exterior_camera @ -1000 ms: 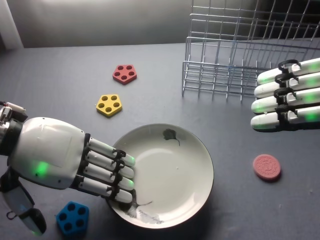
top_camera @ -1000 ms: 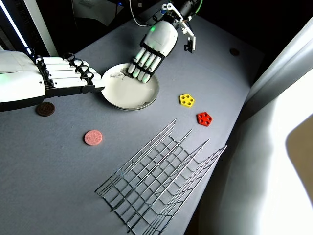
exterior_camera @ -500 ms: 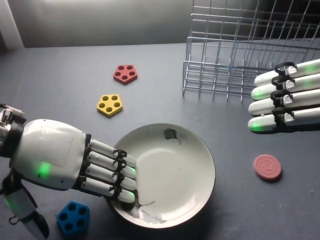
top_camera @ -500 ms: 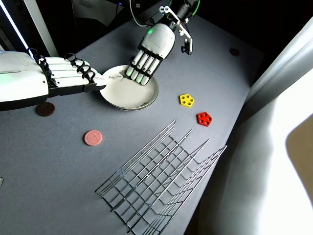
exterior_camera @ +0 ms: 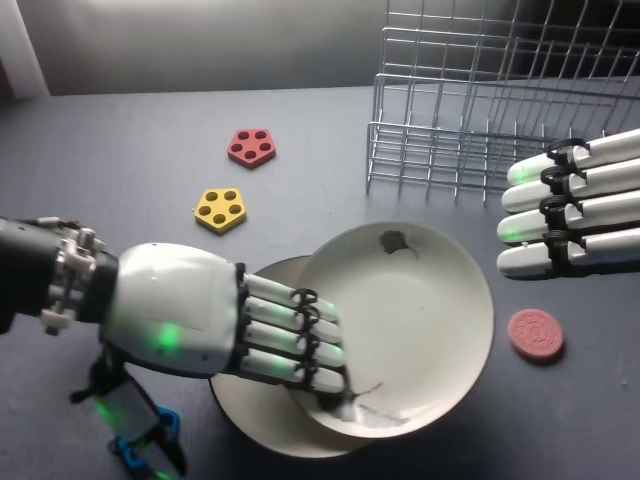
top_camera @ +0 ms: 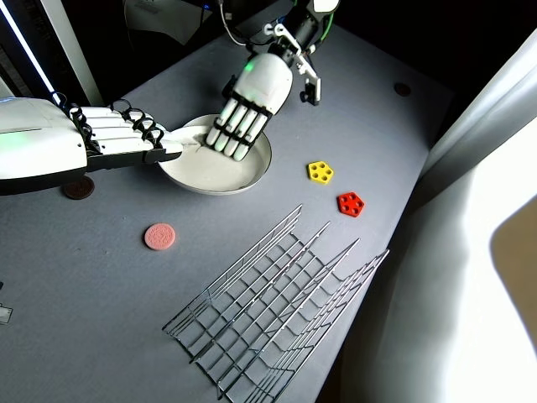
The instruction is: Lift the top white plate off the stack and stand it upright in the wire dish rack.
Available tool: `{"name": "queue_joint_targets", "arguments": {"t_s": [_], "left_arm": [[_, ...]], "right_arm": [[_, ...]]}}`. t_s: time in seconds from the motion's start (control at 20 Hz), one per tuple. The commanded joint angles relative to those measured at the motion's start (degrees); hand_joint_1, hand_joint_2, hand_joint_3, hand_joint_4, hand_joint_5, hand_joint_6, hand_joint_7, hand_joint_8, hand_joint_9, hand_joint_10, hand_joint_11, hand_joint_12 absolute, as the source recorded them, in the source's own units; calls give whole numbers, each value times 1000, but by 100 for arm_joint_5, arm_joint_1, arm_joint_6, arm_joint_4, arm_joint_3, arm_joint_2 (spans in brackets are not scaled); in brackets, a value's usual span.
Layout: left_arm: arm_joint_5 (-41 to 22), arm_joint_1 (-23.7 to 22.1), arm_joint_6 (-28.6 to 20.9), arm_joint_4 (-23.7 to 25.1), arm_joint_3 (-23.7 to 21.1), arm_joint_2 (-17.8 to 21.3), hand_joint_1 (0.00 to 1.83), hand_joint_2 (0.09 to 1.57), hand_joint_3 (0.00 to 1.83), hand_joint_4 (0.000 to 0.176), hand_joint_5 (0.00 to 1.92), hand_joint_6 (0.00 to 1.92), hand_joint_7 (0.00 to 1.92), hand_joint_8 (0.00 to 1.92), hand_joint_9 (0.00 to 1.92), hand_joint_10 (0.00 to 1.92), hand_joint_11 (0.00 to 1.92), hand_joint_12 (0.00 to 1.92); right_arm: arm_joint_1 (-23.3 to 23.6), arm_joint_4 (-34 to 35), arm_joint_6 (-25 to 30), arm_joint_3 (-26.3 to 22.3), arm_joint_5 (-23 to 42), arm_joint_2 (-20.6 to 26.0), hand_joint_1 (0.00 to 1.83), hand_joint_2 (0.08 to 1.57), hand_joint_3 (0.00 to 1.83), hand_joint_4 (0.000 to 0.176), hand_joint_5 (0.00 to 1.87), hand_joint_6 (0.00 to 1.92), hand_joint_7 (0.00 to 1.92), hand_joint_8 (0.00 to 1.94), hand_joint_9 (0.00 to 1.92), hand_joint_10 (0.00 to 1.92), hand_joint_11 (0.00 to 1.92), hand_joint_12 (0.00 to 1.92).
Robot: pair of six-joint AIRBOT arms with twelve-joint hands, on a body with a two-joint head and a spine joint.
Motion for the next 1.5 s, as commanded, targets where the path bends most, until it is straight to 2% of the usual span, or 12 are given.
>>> {"name": "queue_joint_targets", "arguments": {"t_s": [0.0,0.15,0.25,0.5,0.75,0.9,1.3,1.35,1.45], "left_arm": [[-6,-105,-13,-166,-77,-77,369,938,0,0,0,0,0,0,0,0,1,1],[91,-133,-192,-151,-135,-161,393,933,0,0,0,0,0,0,0,0,0,0],[91,-136,-212,-121,-134,-165,417,944,2,0,0,0,0,0,0,0,0,0],[25,-134,-211,-84,-107,-154,454,963,7,0,0,0,0,0,0,0,0,0],[-15,-135,-211,-74,-66,-151,456,967,7,0,0,0,0,0,0,0,0,0],[-23,-140,-211,-74,-53,-151,449,972,6,0,0,0,0,0,0,0,0,0],[-88,-173,-236,-75,19,-163,444,968,3,0,0,0,0,0,0,0,0,0],[-99,-184,-238,-75,37,-165,447,959,0,0,0,0,0,0,0,0,0,0],[-103,-203,-240,-76,61,-167,448,962,0,0,0,0,0,0,0,0,0,0]], "right_arm": [[38,403,-25,14,214,48,409,1082,1,0,0,0,0,0,0,0,43,31],[-78,403,-270,-16,214,-9,453,1073,0,0,0,0,0,0,7,3,62,45],[-210,403,-489,-45,180,-61,417,1097,7,0,0,0,0,0,0,0,40,40],[-580,519,-1204,-187,-220,-231,442,1122,8,0,0,0,0,0,0,0,18,36],[-688,542,-1250,-212,-542,-475,509,1118,1,0,0,0,0,0,0,0,39,53],[-742,725,-1397,-159,-705,-627,623,1109,0,0,0,0,0,0,0,0,38,60],[-786,1123,-1535,214,-1134,-1268,851,1069,0,0,36,11,27,9,49,15,78,108],[-786,1165,-1535,242,-1144,-1340,904,1071,0,0,85,3,82,3,96,7,118,161],[-786,1182,-1535,239,-1172,-1419,945,1056,0,0,130,2,132,0,139,0,46,409]]}}
